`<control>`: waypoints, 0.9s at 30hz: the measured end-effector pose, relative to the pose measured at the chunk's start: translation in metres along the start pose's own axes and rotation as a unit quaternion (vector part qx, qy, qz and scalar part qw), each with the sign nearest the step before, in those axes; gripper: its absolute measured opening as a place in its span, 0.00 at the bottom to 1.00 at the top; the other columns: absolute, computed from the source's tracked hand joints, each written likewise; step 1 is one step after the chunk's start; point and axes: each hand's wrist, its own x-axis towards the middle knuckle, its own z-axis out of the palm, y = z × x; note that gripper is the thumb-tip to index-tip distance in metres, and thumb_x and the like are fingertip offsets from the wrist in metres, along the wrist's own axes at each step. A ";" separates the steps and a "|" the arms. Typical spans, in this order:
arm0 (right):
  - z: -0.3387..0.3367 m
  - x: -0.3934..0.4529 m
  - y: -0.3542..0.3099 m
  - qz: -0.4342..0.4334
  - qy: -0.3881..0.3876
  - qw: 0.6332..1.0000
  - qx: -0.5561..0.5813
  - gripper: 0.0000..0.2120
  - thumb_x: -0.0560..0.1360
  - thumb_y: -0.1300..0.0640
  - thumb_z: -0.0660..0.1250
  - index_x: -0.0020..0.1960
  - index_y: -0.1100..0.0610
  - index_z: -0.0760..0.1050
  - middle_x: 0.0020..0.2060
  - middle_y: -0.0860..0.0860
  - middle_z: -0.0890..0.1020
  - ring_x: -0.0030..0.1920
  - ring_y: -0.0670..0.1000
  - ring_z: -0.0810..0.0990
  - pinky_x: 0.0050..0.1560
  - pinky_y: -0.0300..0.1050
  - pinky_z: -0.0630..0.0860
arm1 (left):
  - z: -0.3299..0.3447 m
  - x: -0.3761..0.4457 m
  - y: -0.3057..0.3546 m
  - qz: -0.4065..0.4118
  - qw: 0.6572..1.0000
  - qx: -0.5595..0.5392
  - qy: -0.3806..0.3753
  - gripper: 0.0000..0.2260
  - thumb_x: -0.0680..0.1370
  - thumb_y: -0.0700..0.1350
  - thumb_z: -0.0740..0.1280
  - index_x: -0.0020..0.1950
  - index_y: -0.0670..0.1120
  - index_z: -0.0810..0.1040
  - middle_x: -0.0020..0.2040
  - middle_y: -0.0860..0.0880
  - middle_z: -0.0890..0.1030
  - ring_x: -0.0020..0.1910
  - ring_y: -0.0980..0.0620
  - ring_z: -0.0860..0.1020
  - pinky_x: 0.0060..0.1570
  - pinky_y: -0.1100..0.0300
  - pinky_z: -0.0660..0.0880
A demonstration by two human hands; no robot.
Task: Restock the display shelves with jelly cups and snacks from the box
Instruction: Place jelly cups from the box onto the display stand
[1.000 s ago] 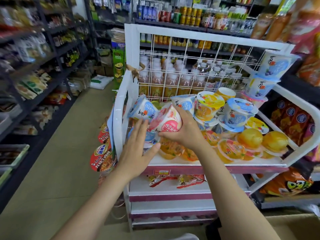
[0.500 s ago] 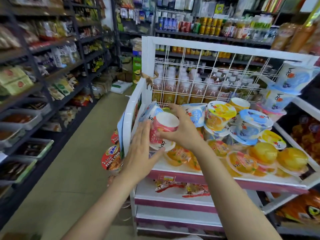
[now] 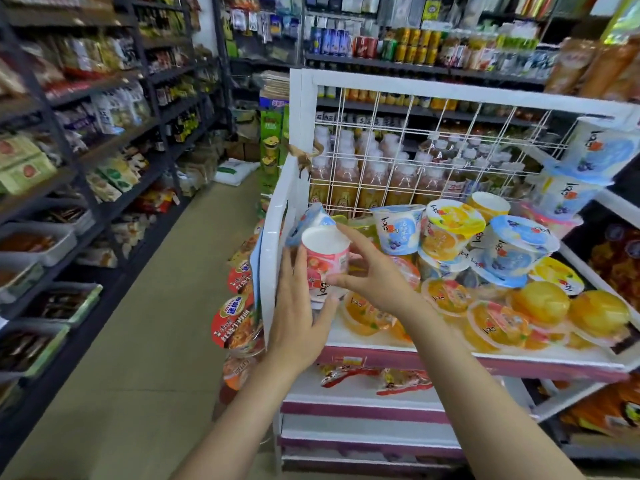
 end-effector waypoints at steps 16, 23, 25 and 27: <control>-0.265 -0.066 0.086 0.091 0.270 0.946 -0.154 0.29 0.75 0.43 0.71 0.71 0.53 0.70 0.63 0.47 0.74 0.65 0.47 0.73 0.58 0.42 0.71 | 0.159 0.150 0.141 0.184 0.945 0.204 -0.177 0.28 0.75 0.62 0.57 0.70 0.48 0.74 0.72 0.45 0.71 0.71 0.41 0.68 0.69 0.45 0.62; -0.281 -0.034 0.135 0.093 0.093 0.979 -0.153 0.44 0.65 0.36 0.76 0.75 0.47 0.63 0.70 0.48 0.69 0.68 0.49 0.68 0.66 0.45 0.69 | 0.206 0.180 0.139 0.073 0.916 0.322 -0.230 0.43 0.67 0.73 0.35 0.79 0.61 0.58 0.81 0.49 0.57 0.80 0.47 0.53 0.77 0.47 0.48; -0.283 -0.030 0.139 0.079 0.083 0.983 -0.145 0.46 0.62 0.34 0.76 0.74 0.46 0.64 0.70 0.47 0.69 0.67 0.46 0.68 0.66 0.44 0.69 | 0.205 0.180 0.136 0.066 0.922 0.313 -0.219 0.42 0.67 0.74 0.38 0.78 0.63 0.60 0.80 0.50 0.59 0.79 0.47 0.55 0.76 0.48 0.51; -0.286 -0.031 0.143 0.067 0.081 0.984 -0.146 0.45 0.63 0.36 0.77 0.75 0.47 0.65 0.69 0.46 0.69 0.65 0.43 0.67 0.63 0.39 0.65 | 0.202 0.179 0.134 0.068 0.930 0.294 -0.211 0.39 0.68 0.73 0.42 0.76 0.63 0.65 0.79 0.50 0.63 0.78 0.46 0.59 0.75 0.48 0.54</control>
